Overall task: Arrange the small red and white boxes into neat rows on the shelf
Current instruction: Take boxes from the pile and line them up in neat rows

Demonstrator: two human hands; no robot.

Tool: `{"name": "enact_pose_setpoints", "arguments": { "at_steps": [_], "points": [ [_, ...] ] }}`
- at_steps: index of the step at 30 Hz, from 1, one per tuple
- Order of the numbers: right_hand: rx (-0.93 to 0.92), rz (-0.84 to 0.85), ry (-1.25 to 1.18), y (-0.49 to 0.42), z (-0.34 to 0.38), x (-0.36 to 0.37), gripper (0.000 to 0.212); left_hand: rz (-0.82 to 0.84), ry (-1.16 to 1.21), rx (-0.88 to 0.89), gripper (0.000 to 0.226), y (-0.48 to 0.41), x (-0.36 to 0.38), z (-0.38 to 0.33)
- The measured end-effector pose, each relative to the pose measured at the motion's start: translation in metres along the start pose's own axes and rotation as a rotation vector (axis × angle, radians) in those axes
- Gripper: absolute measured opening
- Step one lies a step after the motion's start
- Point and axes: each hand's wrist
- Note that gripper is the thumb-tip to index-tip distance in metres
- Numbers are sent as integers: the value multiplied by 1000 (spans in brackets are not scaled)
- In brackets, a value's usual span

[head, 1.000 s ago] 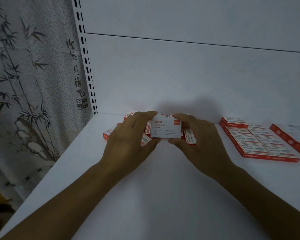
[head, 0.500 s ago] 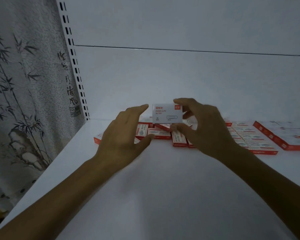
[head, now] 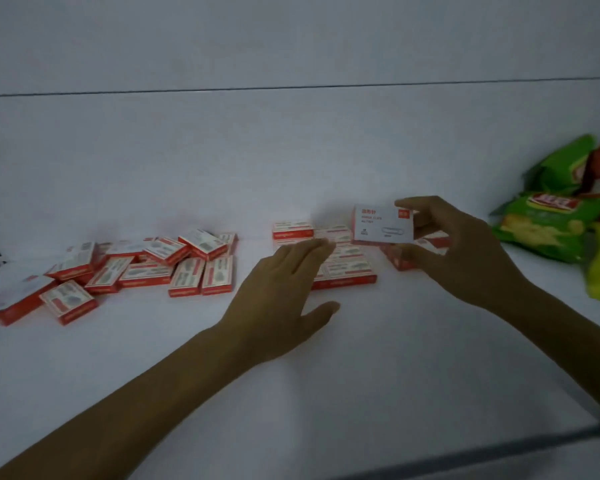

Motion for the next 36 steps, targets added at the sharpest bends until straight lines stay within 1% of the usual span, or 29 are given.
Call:
{"name": "enact_pose_setpoints", "arguments": {
  "at_steps": [5, 8, 10, 15, 18, 22, 24, 28, 33, 36],
  "points": [
    [45, 23, 43, 10, -70, -66, 50, 43, 15, 35, 73, -47, 21, -68],
    [59, 64, 39, 5, -100, -92, 51, 19, -31, 61, 71, -74, 31, -99],
    [84, 109, 38, -3, -117, -103, 50, 6, -54, 46, 71, -91, 41, -112],
    [99, 241, 53, -20, -150, -107, 51, 61, -46, -71, 71, -115, 68, -132],
    [128, 281, 47, -16, -161, -101, 54, 38, 4, -108, 66, -113, 81, -134],
    [175, 257, 61, -13, -162, -97, 69, -1, 35, -127, 64, -111, 85, -130],
    [168, 246, 116, -10, -161, -94, 71, -3, 46, -117, 63, -113, 86, -130],
    [103, 224, 177, -6, -163, -92, 63, 0, 55, -111, 63, -114, 90, -129],
    [74, 184, 208, -8, -165, -87, 46, -22, 66, -105, 62, -114, 91, -127],
    [52, 177, 215, -9, -161, -81, 41, -29, 65, -91, 59, -114, 92, -128]
  ]
}}
Point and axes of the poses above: each hand's wrist, its own y-axis away from the middle knuckle, its own x-axis out of the palm, z = x × y, and after that the axes turned 11 degrees about -y, right-handed
